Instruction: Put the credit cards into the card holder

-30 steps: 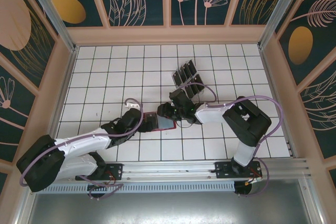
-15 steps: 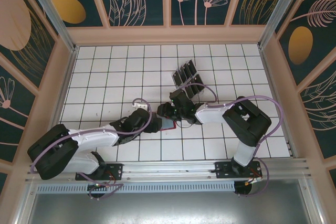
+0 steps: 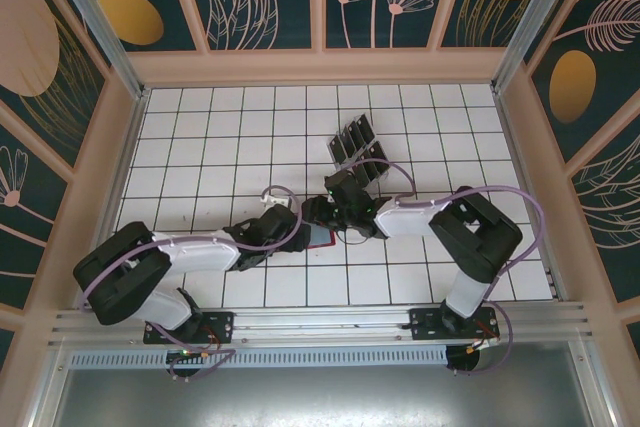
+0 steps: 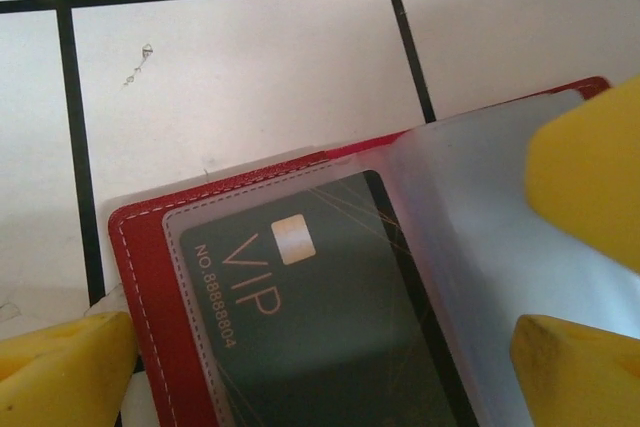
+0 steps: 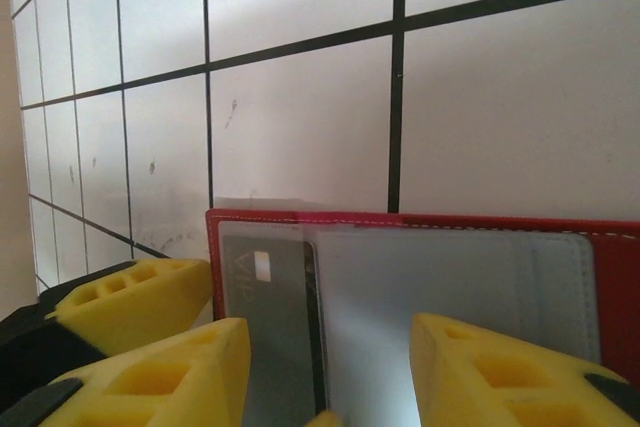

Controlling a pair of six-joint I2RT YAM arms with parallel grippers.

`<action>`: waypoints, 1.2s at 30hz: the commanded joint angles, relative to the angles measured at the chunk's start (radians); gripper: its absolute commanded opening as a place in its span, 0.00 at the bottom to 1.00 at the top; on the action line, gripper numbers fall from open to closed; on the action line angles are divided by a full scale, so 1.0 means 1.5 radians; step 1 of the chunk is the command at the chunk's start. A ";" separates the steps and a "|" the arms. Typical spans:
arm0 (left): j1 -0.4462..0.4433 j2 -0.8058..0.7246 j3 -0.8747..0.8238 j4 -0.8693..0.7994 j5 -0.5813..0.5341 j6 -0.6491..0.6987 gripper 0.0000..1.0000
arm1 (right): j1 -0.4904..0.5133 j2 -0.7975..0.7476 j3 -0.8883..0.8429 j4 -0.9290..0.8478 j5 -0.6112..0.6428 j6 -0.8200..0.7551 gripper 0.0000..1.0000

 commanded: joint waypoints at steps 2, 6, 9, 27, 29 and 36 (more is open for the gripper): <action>-0.004 0.029 0.016 -0.057 -0.039 0.002 0.92 | 0.004 -0.063 -0.017 -0.016 0.026 0.003 0.46; -0.004 0.018 -0.001 -0.052 -0.051 -0.017 0.90 | 0.014 -0.112 -0.043 -0.030 0.061 0.006 0.46; -0.005 0.013 -0.009 -0.050 -0.052 -0.025 0.87 | 0.025 -0.132 -0.057 -0.036 0.074 0.011 0.46; -0.005 0.008 -0.039 -0.031 -0.058 -0.039 0.84 | 0.059 -0.117 -0.071 -0.034 0.115 0.024 0.46; -0.005 0.010 -0.040 -0.028 -0.057 -0.039 0.84 | 0.059 -0.125 -0.077 -0.037 0.122 0.025 0.46; -0.005 0.014 -0.042 -0.022 -0.055 -0.038 0.84 | 0.059 -0.124 -0.094 -0.039 0.119 0.029 0.46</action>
